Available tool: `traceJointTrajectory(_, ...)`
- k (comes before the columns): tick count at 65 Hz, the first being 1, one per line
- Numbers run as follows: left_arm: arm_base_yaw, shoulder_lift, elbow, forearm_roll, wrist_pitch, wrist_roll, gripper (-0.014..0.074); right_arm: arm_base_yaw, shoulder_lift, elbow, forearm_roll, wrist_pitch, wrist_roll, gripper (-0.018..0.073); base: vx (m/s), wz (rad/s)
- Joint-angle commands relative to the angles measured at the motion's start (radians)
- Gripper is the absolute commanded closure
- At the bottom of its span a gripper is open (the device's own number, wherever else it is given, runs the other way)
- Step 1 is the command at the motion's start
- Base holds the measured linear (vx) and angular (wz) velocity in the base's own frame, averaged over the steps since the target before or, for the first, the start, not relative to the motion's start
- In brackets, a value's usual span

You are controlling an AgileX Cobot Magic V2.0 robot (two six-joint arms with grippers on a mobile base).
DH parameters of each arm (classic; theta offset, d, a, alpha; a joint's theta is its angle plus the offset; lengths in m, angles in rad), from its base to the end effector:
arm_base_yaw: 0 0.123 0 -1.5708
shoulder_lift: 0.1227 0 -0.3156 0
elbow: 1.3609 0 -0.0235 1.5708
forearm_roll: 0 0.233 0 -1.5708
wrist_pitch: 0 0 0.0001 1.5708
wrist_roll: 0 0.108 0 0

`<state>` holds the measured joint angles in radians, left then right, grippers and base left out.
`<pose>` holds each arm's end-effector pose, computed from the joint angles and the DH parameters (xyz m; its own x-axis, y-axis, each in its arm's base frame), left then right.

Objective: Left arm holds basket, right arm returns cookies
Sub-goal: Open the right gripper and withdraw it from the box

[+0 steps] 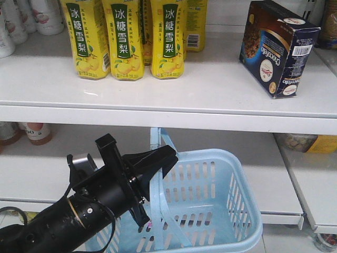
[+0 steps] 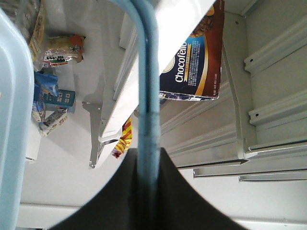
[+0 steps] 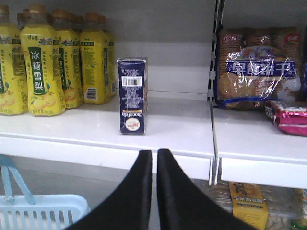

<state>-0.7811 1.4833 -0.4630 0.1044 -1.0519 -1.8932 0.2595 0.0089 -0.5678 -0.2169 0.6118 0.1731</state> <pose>0.1888 -0.2009 0.2776 -0.7592 -0.5987 0.2553 -0.1249 -0.2509 -0.9599 -0.0294 -0.0216 0.3282 0.0446 0.0063 -0.9990 -0.1350 0.9908 0.0002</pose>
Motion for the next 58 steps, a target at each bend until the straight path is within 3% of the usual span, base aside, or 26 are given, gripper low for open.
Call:
traceJointTrajectory(1,-0.005,-0.041,-0.037,-0.024,-0.291,0.015,0.0599,-0.001,-0.022,0.043,-0.002,-0.096,0.001,0.0565,0.0,0.0)
traceJointTrajectory(16,-0.005,-0.041,-0.037,-0.024,-0.291,0.015,0.0599,-0.001,-0.029,0.068,0.1,-0.074,0.0,0.0565,0.0,0.0)
traceJointTrajectory(58,-0.005,-0.041,-0.037,-0.025,-0.291,0.015,0.0599,-0.001,-0.029,0.068,0.091,-0.074,0.0,0.0565,0.0,0.0)
